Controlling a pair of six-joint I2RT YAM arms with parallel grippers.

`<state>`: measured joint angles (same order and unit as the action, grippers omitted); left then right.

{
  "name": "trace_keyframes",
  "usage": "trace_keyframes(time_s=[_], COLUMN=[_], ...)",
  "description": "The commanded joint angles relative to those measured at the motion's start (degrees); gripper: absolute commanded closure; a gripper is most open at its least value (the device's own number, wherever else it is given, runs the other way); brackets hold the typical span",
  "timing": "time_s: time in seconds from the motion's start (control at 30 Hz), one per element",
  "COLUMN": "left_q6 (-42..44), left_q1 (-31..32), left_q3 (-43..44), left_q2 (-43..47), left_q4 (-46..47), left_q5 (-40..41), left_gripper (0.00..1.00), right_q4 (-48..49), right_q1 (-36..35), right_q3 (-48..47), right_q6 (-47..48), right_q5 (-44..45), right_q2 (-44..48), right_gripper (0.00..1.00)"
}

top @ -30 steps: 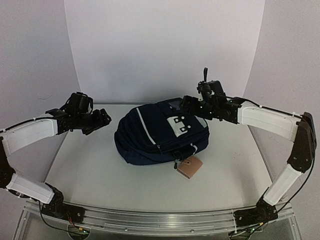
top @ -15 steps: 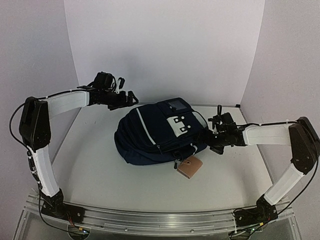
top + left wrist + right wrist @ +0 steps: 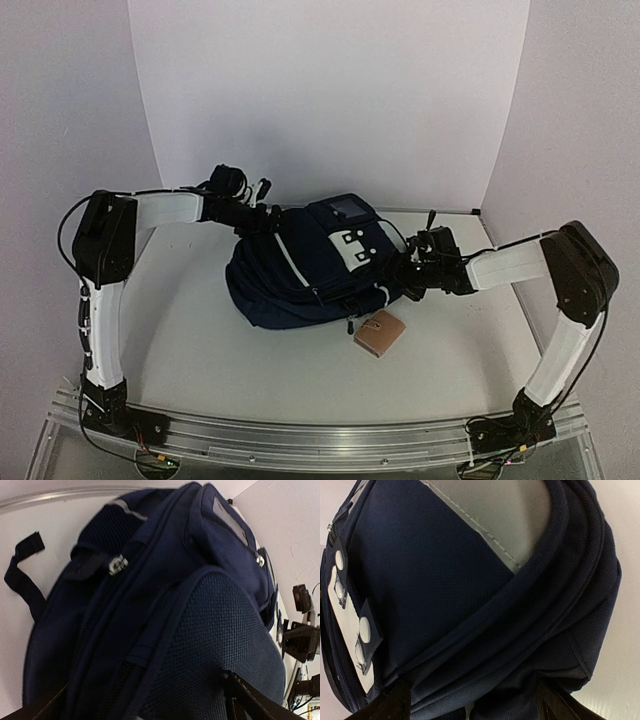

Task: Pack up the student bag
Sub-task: Adjust the student bag at the center of the board.

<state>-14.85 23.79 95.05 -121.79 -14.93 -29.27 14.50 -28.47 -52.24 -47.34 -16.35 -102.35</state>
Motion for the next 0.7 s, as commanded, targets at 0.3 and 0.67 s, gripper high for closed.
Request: trace_keyframes(time_s=[0.3, 0.67], left_q6=[-12.6, -17.3], left_q1=[1.7, 0.2], left_q3=[-38.4, -44.6], left_q2=[29.0, 47.5], left_q4=[15.3, -1.9], left_q5=[-11.1, 5.4], left_gripper=[0.05, 0.00], right_q4=[3.4, -8.6], right_q1=[-6.2, -6.2], right_q3=[-33.8, -40.1], right_q6=[14.0, 23.4], right_q5=[-1.7, 10.4], right_q2=[-25.3, -20.4], right_gripper=[0.21, 0.02])
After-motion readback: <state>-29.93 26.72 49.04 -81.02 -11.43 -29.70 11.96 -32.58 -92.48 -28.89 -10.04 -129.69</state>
